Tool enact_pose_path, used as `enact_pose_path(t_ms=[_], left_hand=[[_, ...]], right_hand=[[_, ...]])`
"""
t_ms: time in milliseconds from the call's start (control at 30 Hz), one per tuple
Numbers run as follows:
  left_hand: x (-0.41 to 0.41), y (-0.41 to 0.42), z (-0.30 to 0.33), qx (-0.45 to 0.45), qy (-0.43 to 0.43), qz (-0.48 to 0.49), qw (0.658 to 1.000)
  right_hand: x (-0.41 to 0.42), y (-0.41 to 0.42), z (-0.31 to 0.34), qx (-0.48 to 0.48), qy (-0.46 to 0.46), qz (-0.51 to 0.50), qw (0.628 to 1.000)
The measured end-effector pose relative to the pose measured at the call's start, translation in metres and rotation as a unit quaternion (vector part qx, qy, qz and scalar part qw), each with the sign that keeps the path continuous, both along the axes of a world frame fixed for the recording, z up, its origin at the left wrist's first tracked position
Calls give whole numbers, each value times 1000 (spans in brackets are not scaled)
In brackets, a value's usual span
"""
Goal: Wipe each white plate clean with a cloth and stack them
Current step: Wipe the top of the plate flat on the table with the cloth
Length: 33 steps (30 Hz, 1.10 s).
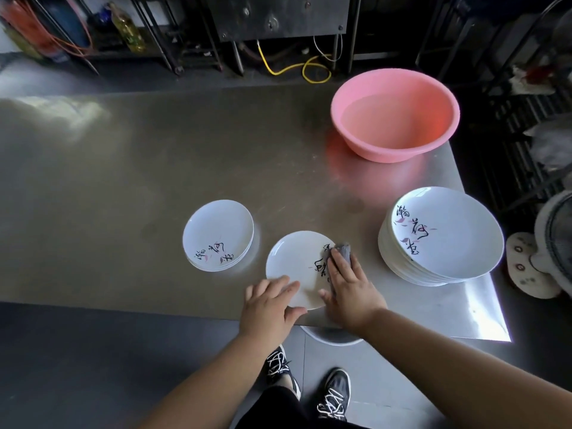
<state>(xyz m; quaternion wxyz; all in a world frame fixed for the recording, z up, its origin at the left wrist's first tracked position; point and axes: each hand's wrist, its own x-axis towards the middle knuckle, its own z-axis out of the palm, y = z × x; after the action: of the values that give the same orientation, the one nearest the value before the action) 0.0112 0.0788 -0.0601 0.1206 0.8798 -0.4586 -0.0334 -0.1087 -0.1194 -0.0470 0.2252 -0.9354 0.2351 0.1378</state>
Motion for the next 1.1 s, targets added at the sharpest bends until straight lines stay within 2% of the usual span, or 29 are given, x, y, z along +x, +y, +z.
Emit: enact_pose_path(t_ms=[133,267,367,467,567,633,833,933,1100], left_hand=[[-15,-17,7,8,22,14,1000],[-2,-14,11,-12,33,-14,999],[17,-3,13,-1,28,-43,999],[19,3,8,3,7,-68,998],[8,-2,5,-5,26,-45,999],[3,-3,3,-15,31,-35,999],[-3,-4,0,-2,3,-37,999],[-5,-8,-2,-18,-13,-24,999],[-6,-16,7,-18,10,-60,998]], right_hand=[[-43,39,2,25,20,52,998],[-31,8,6,29,15,77,996],[-4,-28,11,15,-10,47,999],[5,-24,9,20,-11,17,1000],[-18,14,3,0,7,12,1000],[-34,31,1,19,23,20,999],[8,-20,2,5,-19,-12,1000],[7,-10,1,10,0,-17,1000],[-40,30,0,37,38,49,997]])
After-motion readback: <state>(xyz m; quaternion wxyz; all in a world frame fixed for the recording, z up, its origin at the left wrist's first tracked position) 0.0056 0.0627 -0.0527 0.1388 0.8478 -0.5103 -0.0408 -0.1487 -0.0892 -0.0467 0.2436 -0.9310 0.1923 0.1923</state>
